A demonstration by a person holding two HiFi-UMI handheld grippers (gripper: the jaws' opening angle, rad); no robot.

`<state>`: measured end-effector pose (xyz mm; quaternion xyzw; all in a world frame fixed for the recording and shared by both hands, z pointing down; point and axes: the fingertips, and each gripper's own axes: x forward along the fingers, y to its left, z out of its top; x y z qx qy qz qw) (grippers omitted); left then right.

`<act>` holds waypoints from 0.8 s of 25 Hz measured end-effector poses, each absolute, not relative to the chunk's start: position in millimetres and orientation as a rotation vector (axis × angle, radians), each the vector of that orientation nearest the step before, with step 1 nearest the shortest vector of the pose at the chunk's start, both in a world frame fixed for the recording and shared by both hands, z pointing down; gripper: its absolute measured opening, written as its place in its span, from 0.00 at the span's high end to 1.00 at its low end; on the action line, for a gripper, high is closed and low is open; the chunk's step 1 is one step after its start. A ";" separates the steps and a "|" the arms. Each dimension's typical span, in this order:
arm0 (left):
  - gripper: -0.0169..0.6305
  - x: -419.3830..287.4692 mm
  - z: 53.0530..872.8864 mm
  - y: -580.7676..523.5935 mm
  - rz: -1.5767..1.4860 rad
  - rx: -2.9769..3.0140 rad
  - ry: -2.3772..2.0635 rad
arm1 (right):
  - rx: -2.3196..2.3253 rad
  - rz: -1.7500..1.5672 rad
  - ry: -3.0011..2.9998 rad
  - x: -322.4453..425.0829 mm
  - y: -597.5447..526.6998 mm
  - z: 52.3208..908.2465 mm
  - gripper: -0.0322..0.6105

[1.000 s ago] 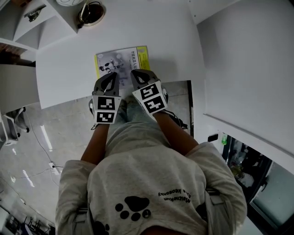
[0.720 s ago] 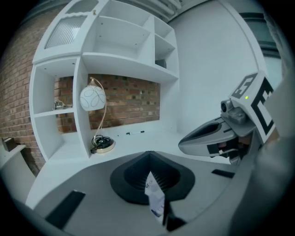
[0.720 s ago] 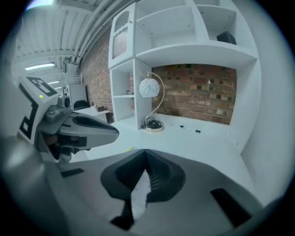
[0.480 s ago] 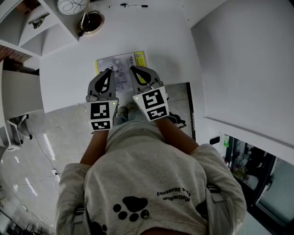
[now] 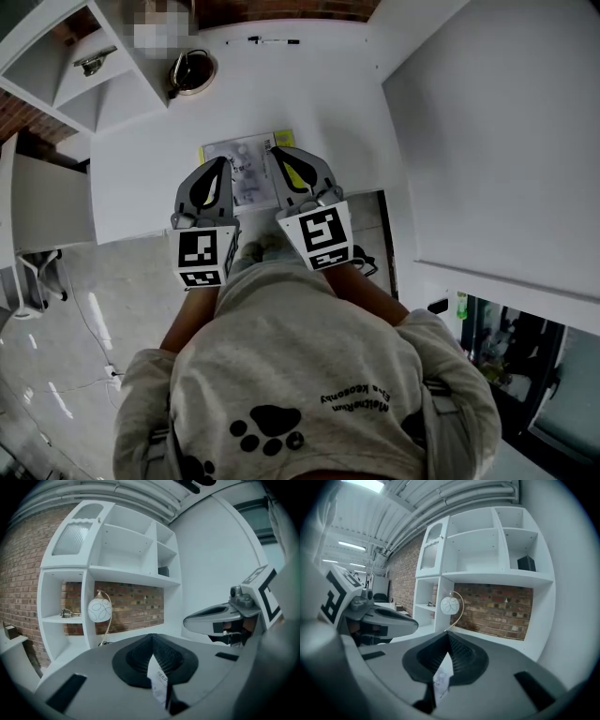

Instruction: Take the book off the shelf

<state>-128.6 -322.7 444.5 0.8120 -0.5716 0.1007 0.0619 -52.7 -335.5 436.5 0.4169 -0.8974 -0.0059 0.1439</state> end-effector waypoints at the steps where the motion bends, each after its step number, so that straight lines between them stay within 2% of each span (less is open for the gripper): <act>1: 0.96 -126.9 439.2 -320.8 0.298 2.468 -1.729 | 1.206 -0.030 -2.594 -52.0 -333.3 431.7 0.93; 9: 0.96 -113.0 405.9 -305.6 0.246 2.542 -1.746 | 1.229 -0.115 -2.623 -40.2 -314.3 400.6 0.93; 20: 0.96 -85.7 408.7 -284.2 0.264 2.573 -1.743 | 1.220 -0.147 -2.664 -33.5 -297.9 397.1 0.93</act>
